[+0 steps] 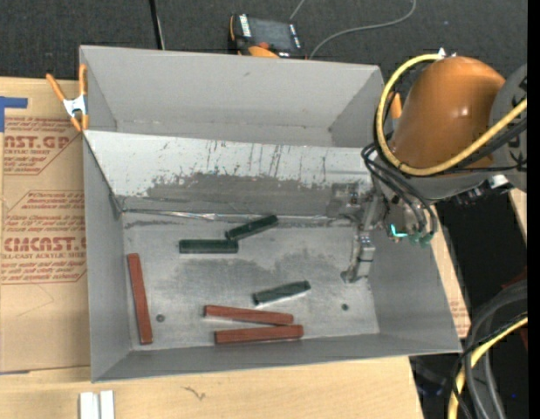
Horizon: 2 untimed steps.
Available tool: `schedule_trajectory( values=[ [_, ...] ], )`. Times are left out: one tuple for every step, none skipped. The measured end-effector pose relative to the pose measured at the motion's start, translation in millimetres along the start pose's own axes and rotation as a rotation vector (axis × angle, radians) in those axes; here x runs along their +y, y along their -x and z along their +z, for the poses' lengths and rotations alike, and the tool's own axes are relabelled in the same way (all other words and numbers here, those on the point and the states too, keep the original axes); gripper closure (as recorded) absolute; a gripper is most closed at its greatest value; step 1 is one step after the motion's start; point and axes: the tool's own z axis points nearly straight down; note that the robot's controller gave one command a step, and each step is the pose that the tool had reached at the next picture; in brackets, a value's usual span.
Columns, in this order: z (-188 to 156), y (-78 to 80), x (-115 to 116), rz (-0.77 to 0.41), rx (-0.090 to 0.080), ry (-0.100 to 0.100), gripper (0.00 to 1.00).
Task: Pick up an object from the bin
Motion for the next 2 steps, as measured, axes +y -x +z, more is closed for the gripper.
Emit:
schedule_trajectory(
  values=[
    [140.3,-7.3,20.9,-0.252,0.000,0.001,0.00],
    [166.8,1.9,39.5,-0.371,-0.005,0.000,0.00]
  ],
)
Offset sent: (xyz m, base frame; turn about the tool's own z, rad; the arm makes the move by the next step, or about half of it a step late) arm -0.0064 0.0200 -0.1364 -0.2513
